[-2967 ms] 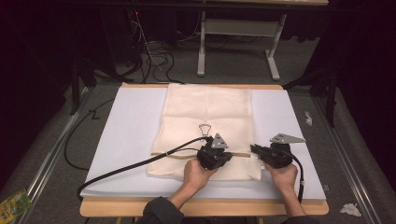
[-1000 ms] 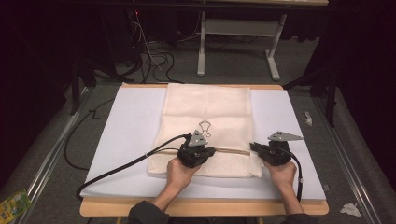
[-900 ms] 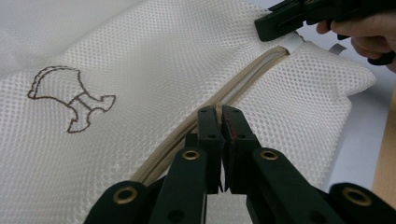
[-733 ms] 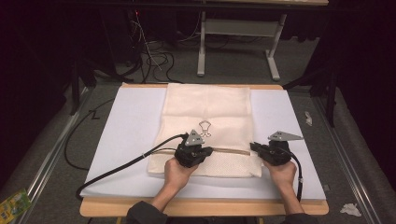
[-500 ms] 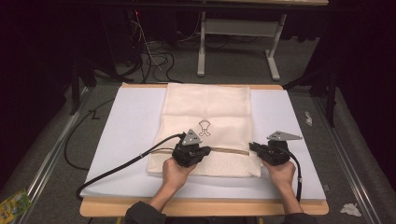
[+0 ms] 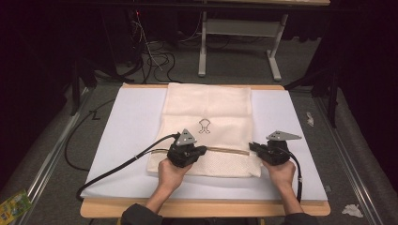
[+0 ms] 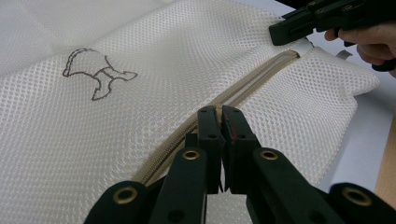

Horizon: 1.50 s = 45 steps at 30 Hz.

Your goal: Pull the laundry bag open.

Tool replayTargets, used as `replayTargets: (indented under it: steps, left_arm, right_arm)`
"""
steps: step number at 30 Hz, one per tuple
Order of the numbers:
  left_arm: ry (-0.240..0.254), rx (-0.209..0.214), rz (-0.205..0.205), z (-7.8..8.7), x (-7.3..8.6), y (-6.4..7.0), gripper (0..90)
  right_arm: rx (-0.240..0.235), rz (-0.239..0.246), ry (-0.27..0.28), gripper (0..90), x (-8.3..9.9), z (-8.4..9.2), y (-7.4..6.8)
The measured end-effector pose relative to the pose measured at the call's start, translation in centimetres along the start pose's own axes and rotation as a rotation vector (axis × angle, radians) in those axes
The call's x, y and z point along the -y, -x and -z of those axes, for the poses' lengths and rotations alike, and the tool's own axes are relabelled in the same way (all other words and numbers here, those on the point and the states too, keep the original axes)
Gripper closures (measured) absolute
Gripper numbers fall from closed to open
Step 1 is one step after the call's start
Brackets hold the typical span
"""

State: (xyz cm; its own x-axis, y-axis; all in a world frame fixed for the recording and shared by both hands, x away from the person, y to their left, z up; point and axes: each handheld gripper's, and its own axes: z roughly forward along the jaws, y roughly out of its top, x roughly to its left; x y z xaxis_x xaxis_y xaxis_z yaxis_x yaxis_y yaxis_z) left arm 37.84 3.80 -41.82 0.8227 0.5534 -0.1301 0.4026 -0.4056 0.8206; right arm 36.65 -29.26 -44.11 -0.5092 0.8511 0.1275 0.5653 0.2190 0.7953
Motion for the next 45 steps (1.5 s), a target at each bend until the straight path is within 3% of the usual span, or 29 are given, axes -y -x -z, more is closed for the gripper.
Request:
replayTargets:
  steps: [28, 45]
  left_arm:
    - [0.019, -0.025, 0.027, 1.3, 0.8, -1.2, 87.3]
    - [0.045, -0.057, 0.061, 3.2, 1.1, -2.5, 87.4]
  right_arm:
    - [0.002, 0.013, 0.003, 88.5, -0.3, -0.6, -0.2]
    - [0.008, 0.0, 0.003, 88.5, -0.3, -0.6, 0.2]
